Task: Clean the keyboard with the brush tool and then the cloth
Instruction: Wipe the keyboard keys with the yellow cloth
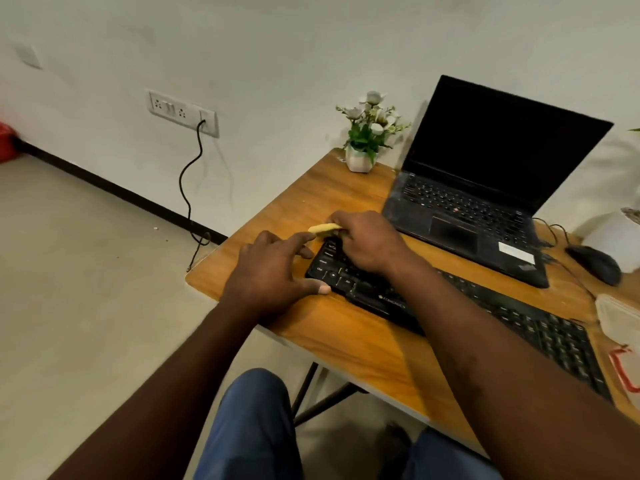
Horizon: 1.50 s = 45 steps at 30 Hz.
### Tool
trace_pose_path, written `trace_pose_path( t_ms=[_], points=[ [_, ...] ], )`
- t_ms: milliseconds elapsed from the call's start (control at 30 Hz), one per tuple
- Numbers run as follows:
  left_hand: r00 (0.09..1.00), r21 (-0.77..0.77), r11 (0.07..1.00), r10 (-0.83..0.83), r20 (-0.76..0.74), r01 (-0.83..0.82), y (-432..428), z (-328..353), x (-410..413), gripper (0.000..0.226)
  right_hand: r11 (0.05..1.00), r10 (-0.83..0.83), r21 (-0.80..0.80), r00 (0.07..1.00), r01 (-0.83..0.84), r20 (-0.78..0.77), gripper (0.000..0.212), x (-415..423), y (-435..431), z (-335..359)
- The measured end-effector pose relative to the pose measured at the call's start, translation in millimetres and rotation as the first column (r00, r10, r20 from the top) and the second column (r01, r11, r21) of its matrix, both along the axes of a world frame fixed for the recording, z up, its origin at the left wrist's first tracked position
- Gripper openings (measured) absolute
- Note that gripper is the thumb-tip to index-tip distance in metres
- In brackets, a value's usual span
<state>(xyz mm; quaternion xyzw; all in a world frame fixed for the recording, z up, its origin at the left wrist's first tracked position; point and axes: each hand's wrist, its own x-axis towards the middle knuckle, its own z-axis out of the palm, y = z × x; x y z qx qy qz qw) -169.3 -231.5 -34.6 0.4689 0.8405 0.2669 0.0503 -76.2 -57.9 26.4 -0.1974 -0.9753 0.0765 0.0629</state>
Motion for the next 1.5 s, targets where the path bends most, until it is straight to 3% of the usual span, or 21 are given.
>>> trace_pose_path(
  t_ms=[133,233,467,567,700,800,1033,1233,1500],
  points=[
    [0.999,0.032,0.999,0.035,-0.002,-0.035,-0.9,-5.0,-4.4,0.095,0.997,0.052,0.06,0.998,-0.053,0.029,0.027,1.3,-14.8,-7.8],
    [0.998,0.072,0.996,0.062,-0.016,-0.061,-0.9,-8.2,-6.6,0.094,0.99,0.138,-0.004,0.99,-0.138,0.014,0.023,17.2,-33.4,-10.4],
    [0.999,0.143,0.988,0.053,-0.008,-0.051,-2.0,-13.5,-9.7,0.084,0.964,0.264,0.012,0.965,-0.264,-0.004,0.042,55.6,-66.3,-19.6],
    [0.999,0.1,0.995,0.033,-0.025,-0.03,-2.3,-12.3,-9.8,0.084,0.968,0.249,0.062,0.965,-0.244,-0.086,0.039,74.0,-58.5,-22.1],
    [0.994,-0.002,1.0,0.023,-0.104,-0.023,-0.4,-9.6,-9.1,0.07,0.972,0.216,0.1,0.976,-0.213,-0.015,0.045,99.0,-59.6,-29.1],
    [0.992,-0.053,0.998,0.01,-0.124,-0.017,-0.5,-8.1,-6.8,0.075,0.972,0.203,0.126,0.979,-0.199,-0.024,0.048,116.8,-55.4,-30.6],
    [0.985,-0.062,0.997,-0.047,-0.164,0.038,-1.9,-7.5,-4.4,0.073,0.992,0.091,0.109,0.974,-0.069,-0.207,0.044,130.5,-46.6,-34.0],
    [0.978,-0.096,0.994,-0.074,-0.194,0.057,-3.1,-6.7,-3.8,0.087,0.99,0.112,0.096,0.983,-0.099,-0.147,0.039,95.4,-69.3,-37.7],
    [0.988,-0.071,0.996,-0.064,-0.139,0.054,-0.6,-6.4,-6.4,0.081,0.984,0.169,0.095,0.968,-0.153,-0.184,0.045,169.1,-36.2,-47.0]
  ],
)
